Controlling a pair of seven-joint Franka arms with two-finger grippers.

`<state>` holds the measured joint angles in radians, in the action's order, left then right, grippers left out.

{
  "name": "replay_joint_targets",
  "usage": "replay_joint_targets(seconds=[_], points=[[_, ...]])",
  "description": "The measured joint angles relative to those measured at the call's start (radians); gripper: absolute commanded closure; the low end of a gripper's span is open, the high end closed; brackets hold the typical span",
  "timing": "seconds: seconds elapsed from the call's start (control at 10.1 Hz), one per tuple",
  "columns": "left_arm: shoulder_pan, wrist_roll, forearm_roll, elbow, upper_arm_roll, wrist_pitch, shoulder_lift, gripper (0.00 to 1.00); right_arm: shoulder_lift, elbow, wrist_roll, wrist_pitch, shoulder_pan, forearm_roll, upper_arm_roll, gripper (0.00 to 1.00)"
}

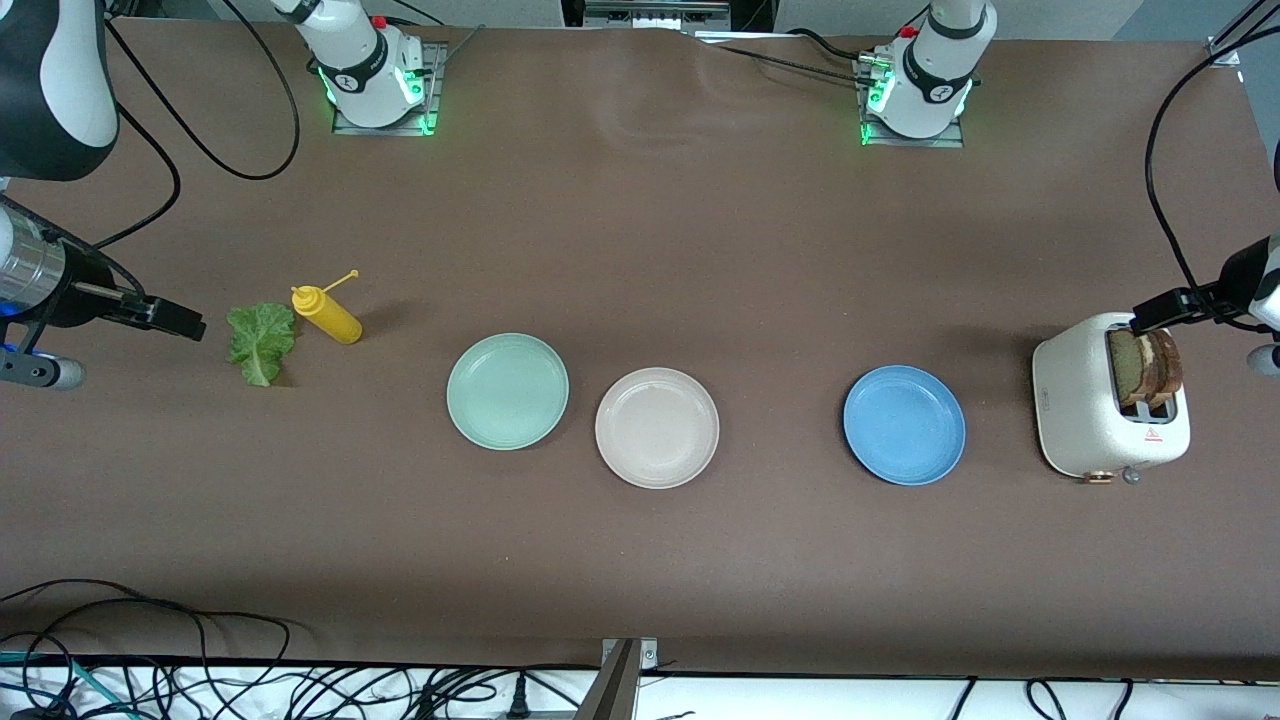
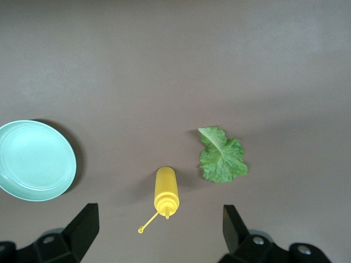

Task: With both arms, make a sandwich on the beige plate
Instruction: 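Move the left gripper down to the toast slice in the white toaster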

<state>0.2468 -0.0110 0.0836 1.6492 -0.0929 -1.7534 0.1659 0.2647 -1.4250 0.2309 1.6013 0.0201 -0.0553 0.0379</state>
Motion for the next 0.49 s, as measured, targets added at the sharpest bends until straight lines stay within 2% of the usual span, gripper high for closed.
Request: replay_joint_targets(seconds=[0.49], points=[[0.036,0.141,0.0,0.213,0.001,-0.267,0.012,0.0,0.0,0.0,0.0,0.0,0.002,0.0,-0.002,0.0]])
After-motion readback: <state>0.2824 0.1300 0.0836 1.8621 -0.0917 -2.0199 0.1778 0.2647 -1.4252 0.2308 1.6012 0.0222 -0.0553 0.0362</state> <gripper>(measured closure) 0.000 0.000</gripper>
